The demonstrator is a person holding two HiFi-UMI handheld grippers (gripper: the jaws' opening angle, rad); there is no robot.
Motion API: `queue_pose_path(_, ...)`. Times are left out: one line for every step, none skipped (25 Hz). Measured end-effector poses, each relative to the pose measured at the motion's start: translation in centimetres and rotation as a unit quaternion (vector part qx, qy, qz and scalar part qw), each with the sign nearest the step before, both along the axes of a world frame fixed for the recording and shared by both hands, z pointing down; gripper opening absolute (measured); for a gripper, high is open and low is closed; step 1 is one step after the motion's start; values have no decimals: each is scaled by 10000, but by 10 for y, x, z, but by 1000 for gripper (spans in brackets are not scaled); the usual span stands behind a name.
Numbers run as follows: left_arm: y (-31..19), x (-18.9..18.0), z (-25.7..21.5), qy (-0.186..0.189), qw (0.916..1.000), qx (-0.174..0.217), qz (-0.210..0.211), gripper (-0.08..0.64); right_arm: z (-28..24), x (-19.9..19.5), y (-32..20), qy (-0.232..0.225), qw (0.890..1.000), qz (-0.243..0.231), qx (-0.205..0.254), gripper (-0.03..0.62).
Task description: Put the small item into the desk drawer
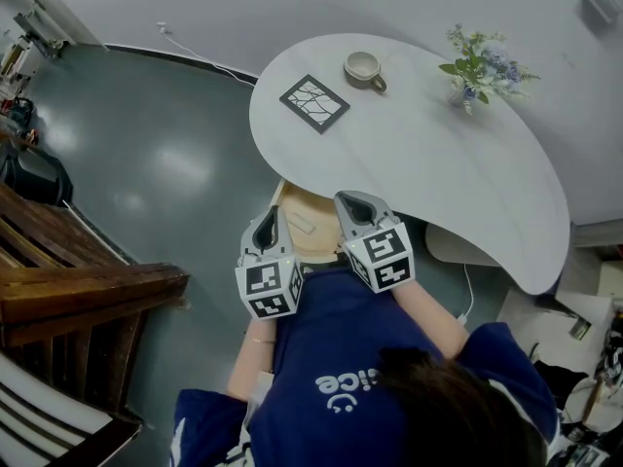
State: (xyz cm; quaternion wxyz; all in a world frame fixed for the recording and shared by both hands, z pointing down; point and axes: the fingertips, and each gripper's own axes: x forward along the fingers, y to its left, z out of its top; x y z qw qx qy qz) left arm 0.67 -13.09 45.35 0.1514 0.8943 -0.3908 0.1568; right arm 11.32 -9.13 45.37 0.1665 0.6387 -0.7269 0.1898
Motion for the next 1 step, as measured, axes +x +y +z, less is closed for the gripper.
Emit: queue_pose_path(1, 1, 0, 2, 10000, 7, 4, 3, 0, 1, 1, -2, 10000, 6, -6, 6)
